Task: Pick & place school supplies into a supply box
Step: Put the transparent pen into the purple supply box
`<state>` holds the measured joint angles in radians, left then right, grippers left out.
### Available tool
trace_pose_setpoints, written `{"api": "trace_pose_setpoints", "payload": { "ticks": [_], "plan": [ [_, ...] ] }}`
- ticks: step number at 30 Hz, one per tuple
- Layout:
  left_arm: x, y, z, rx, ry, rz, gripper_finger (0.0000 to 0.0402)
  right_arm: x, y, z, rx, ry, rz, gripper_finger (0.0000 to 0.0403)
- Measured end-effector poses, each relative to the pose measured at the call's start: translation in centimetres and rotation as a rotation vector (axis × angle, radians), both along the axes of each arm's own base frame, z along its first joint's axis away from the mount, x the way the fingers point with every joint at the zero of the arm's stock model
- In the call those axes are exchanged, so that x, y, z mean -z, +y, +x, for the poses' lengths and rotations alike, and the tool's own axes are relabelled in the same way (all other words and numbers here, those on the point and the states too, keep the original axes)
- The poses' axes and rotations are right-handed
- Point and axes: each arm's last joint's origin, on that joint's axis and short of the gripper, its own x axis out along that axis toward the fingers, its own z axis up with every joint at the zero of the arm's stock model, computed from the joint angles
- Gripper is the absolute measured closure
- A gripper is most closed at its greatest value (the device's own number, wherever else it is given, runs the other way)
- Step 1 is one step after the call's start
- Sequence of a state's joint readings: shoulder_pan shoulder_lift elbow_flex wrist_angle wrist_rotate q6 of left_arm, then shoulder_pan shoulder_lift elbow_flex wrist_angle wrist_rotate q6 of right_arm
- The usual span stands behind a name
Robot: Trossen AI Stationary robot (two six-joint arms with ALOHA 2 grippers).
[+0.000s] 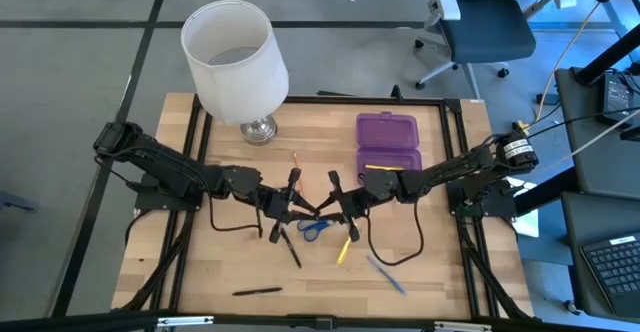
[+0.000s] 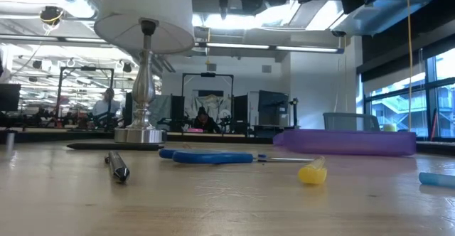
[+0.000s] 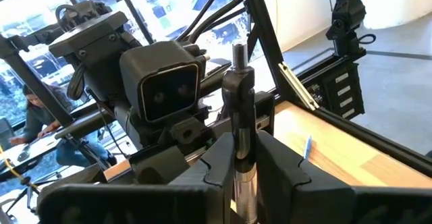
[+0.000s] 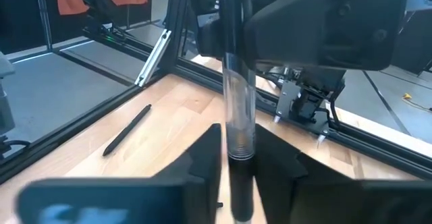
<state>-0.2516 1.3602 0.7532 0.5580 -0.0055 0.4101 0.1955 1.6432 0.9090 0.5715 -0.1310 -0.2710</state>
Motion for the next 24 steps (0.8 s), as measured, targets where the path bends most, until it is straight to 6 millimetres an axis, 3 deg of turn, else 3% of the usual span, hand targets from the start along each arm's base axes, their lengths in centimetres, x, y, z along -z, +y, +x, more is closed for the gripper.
{"api": "trace_pose_setpoints", "payload": {
  "ticks": [3, 9, 19, 24],
  "plan": [
    [0.0, 0.0, 0.0, -0.002, 0.0, 0.007, 0.0357, 0.1, 0.0, 0.0, -0.001, 0.009, -0.003, 0.0359],
    [0.5, 0.3, -0.3, -0.092, 0.069, 0.048, 0.0348, 0.6, -0.2, -0.1, 0.078, 0.058, -0.013, 0.0359],
    [1.0, 1.5, -2.6, -0.287, 0.319, 0.016, 0.0287, 2.2, -1.4, -0.6, 0.42, 0.244, 0.02, 0.0359],
    [1.5, 1.9, -4.1, -0.338, 0.46, -0.049, 0.0275, 2.6, -2.9, -2.1, 0.572, 0.427, 0.031, 0.0359]
  ]
}}
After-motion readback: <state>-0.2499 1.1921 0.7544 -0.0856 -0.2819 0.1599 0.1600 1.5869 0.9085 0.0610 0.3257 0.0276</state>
